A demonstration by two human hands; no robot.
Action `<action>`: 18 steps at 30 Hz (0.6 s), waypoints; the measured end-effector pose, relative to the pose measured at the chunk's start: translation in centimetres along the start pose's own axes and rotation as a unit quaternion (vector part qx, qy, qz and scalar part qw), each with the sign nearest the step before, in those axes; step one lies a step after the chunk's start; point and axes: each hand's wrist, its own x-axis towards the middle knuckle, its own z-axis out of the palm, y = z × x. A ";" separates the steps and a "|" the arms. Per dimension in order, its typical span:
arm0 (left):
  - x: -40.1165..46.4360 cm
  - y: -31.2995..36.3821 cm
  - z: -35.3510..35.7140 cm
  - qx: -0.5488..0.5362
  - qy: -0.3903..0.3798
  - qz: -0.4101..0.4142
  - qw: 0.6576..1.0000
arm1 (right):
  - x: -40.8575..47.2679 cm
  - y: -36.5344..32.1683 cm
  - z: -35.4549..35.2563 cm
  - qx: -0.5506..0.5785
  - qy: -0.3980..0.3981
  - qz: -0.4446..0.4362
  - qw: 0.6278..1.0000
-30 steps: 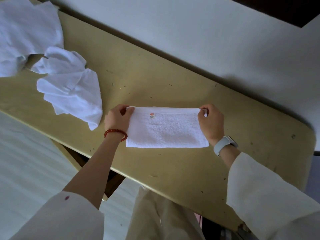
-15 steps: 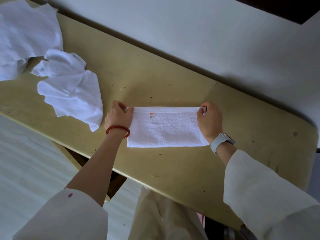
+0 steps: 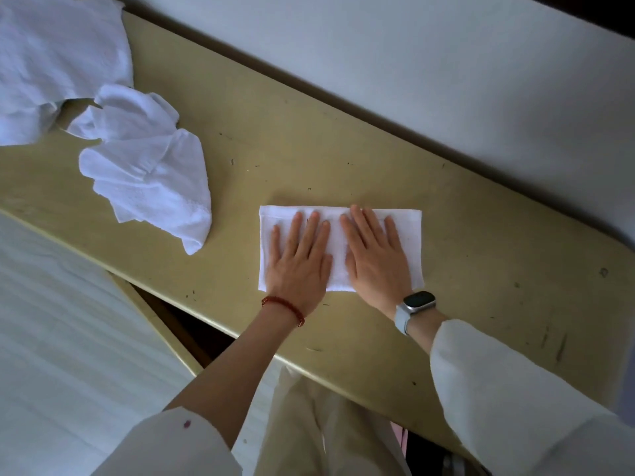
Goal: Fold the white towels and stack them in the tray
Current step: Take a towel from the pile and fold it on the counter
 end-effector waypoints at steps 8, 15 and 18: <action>-0.4 -2.7 -0.8 0.024 -0.026 -0.055 0.998 | -0.6 4.8 -0.6 -0.015 -0.030 0.083 0.996; -2.3 -3.8 -2.2 -0.061 -0.024 -0.122 0.990 | -0.6 5.8 -3.1 -0.015 -0.042 0.083 0.996; -3.1 -3.4 -3.4 -0.129 0.004 -0.229 0.965 | 0.0 3.5 -4.5 -0.013 -0.010 0.021 1.000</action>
